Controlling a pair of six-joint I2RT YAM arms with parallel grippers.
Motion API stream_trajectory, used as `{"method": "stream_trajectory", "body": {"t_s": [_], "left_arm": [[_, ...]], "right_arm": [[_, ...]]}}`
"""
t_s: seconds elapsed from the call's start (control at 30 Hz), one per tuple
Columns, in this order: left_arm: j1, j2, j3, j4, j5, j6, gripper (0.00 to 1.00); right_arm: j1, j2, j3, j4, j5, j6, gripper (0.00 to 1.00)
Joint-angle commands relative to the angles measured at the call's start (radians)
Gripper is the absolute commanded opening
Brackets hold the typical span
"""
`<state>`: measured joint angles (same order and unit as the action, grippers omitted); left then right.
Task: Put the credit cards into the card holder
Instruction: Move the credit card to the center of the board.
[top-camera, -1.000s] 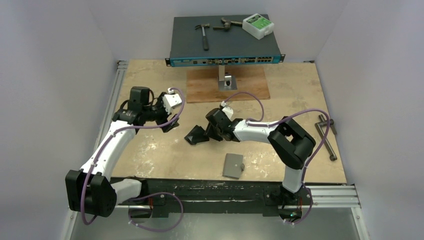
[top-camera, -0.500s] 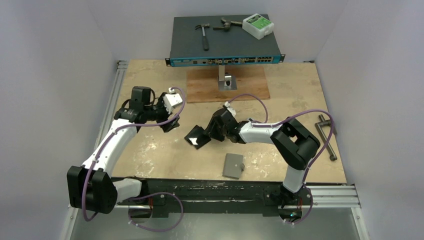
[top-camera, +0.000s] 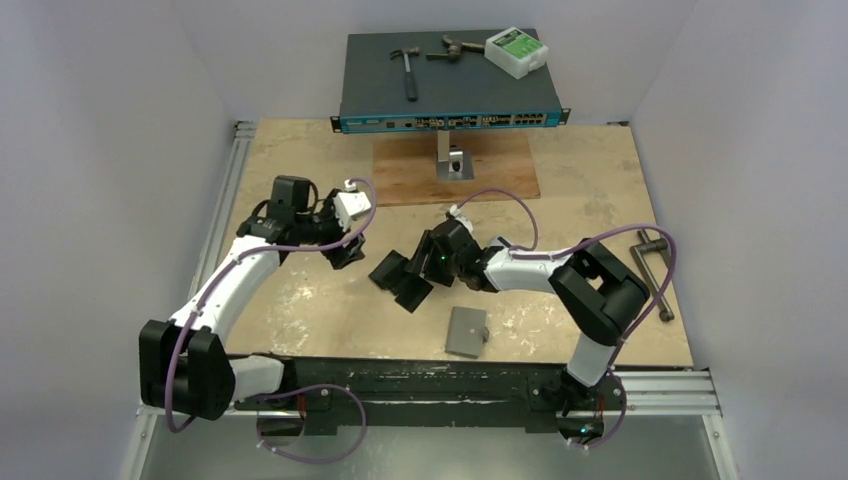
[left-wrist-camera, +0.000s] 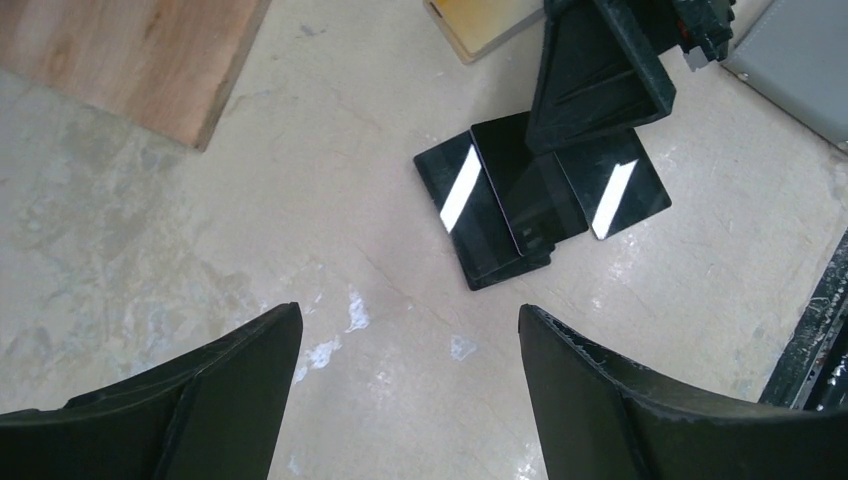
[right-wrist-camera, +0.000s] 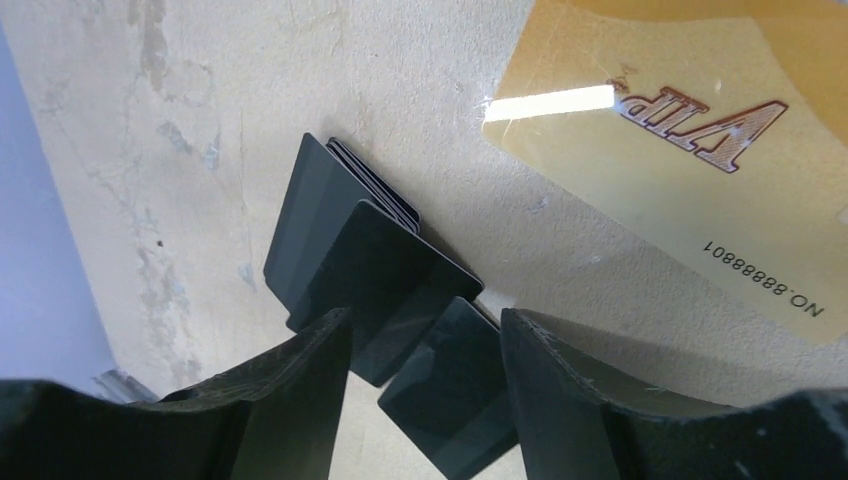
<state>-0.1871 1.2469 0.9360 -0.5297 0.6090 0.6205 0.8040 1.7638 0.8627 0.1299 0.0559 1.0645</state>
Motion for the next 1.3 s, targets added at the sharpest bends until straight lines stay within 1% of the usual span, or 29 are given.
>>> {"method": "stream_trajectory", "body": {"t_s": [0.0,0.13,0.3,0.4,0.47,0.57,0.67,0.73,0.83,0.93,1.03,1.13,1.27], "left_arm": [[-0.063,0.031,-0.030,0.044,-0.008,-0.002,0.80],[-0.102,0.060,-0.036,0.079,-0.024,-0.027,0.80],[-0.117,0.096,-0.024,0.124,-0.040,-0.065,0.79],[-0.120,0.105,-0.026,0.143,-0.048,-0.076,0.79],[-0.123,0.106,-0.026,0.143,-0.048,-0.079,0.79],[-0.135,0.101,-0.025,0.119,-0.025,-0.095,0.79],[-0.158,0.069,-0.039,0.084,0.018,-0.109,0.79],[-0.181,0.040,-0.070,0.082,0.026,-0.099,0.79],[-0.193,0.031,-0.107,0.101,0.010,-0.060,0.79],[-0.193,0.055,-0.090,0.092,-0.019,-0.022,0.79],[-0.193,0.075,-0.063,0.108,-0.038,-0.025,0.79],[-0.193,0.118,-0.032,0.139,-0.068,-0.042,0.79],[-0.196,0.193,-0.004,0.164,-0.065,-0.039,0.79]], "right_arm": [[-0.005,0.028,-0.005,-0.352,0.074,-0.138,0.60],[-0.009,-0.014,0.009,-0.365,0.096,-0.186,0.64],[-0.021,0.005,0.041,-0.365,0.067,-0.226,0.64],[-0.021,-0.024,0.016,-0.369,0.062,-0.227,0.64],[-0.021,-0.061,-0.019,-0.360,0.062,-0.232,0.65],[-0.024,-0.072,-0.032,-0.358,0.036,-0.245,0.65],[-0.023,-0.086,-0.043,-0.339,-0.013,-0.267,0.65],[-0.023,-0.099,-0.056,-0.324,-0.013,-0.284,0.64],[-0.025,-0.090,-0.052,-0.308,-0.040,-0.278,0.64],[-0.026,-0.078,0.001,-0.297,-0.028,-0.300,0.64],[-0.043,-0.032,0.081,-0.284,-0.047,-0.339,0.65],[-0.070,0.009,0.110,-0.234,-0.081,-0.369,0.67],[-0.089,0.046,0.131,-0.166,-0.126,-0.426,0.69]]}}
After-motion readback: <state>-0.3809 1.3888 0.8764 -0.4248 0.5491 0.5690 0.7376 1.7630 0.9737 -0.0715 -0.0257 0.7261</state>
